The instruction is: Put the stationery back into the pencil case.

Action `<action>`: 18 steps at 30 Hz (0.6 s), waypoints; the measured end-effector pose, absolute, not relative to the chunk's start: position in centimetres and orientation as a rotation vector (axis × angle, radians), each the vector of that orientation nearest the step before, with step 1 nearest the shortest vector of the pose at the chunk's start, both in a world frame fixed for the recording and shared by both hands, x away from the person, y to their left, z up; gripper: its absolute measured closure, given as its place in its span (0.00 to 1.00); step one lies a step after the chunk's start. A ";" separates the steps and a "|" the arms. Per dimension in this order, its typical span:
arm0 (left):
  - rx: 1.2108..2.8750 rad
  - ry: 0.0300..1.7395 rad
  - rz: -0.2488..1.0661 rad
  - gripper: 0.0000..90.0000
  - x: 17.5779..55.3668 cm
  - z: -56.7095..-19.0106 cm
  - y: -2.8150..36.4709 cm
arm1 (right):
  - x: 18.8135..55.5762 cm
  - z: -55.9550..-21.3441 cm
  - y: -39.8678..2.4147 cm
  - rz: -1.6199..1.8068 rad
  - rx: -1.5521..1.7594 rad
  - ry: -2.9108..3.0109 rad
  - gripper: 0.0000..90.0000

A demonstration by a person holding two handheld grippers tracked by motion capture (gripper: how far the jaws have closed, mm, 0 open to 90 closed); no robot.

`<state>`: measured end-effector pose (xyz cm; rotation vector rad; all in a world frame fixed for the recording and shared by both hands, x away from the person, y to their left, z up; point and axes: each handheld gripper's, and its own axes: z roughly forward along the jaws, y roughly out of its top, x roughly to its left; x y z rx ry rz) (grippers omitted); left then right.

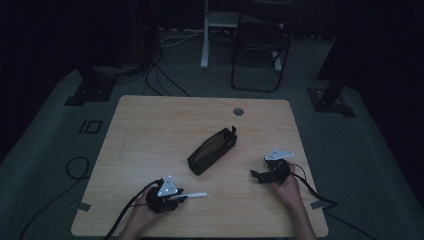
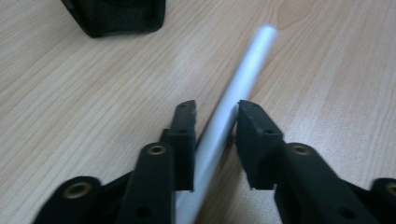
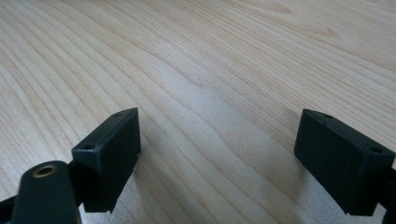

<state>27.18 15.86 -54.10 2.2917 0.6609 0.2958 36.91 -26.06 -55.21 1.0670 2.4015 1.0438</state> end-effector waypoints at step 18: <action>2.279 0.697 0.293 0.87 27.0 -54.1 16.8 | 36.9 -55.2 -26.1 1.044 1.067 2.401 0.16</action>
